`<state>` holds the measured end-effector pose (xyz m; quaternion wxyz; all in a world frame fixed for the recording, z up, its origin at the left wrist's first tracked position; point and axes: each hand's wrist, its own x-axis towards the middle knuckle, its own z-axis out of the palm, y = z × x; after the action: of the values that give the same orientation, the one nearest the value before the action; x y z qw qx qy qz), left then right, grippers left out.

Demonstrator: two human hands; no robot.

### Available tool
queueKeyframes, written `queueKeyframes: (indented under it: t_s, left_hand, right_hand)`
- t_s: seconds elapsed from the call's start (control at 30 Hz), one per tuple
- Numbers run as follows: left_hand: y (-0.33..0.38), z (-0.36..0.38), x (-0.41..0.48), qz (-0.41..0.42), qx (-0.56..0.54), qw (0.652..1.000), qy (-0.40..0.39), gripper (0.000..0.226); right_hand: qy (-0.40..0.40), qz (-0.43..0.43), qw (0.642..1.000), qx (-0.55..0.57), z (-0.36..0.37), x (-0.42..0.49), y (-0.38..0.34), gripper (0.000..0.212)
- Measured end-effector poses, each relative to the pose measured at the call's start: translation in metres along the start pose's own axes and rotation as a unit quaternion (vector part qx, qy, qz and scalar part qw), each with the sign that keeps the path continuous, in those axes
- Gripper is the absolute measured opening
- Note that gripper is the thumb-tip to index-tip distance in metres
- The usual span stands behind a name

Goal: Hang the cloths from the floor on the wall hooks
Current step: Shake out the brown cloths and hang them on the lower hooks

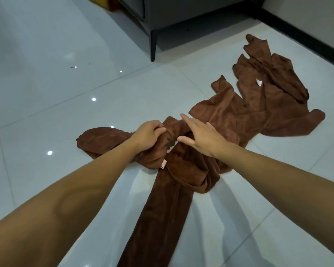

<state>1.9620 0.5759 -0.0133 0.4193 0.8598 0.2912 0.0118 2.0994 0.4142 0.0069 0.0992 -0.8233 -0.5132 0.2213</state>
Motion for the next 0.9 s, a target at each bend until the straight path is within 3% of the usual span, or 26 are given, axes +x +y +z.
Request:
queueKeyframes:
  t_s: [0.17,0.33,0.47,0.6,0.67,0.8,0.9]
  left_hand:
    - [0.032,-0.031,-0.004,-0.015,-0.15,0.984,0.099,0.025]
    - [0.064,-0.058,-0.004,-0.085,-0.282,0.94,0.172,0.023]
    - [0.076,-0.069,-0.007,-0.141,-0.409,0.881,0.19,0.018]
    - [0.085,-0.076,-0.014,-0.154,-0.483,0.843,0.181,0.015]
    - [0.086,-0.078,-0.02,-0.129,-0.485,0.851,0.153,0.02]
    - [0.086,-0.078,-0.035,-0.036,-0.365,0.928,0.063,0.041]
    - [0.082,-0.077,-0.041,0.031,-0.295,0.955,-0.008,0.058]
  right_hand:
    - [0.075,-0.031,0.979,0.188,-0.007,-0.011,-0.026,0.075]
    - [0.097,-0.039,0.934,0.342,-0.021,-0.011,-0.057,0.071]
    - [0.132,-0.047,0.923,0.359,-0.026,-0.009,-0.072,0.07]
    - [0.196,-0.06,0.924,0.322,-0.03,-0.006,-0.077,0.052]
    - [0.218,-0.06,0.917,0.327,-0.033,-0.005,-0.078,0.043]
    - [0.263,-0.041,0.884,0.384,-0.047,0.001,-0.082,0.029]
    - [0.301,-0.012,0.857,0.418,-0.063,0.005,-0.083,0.022]
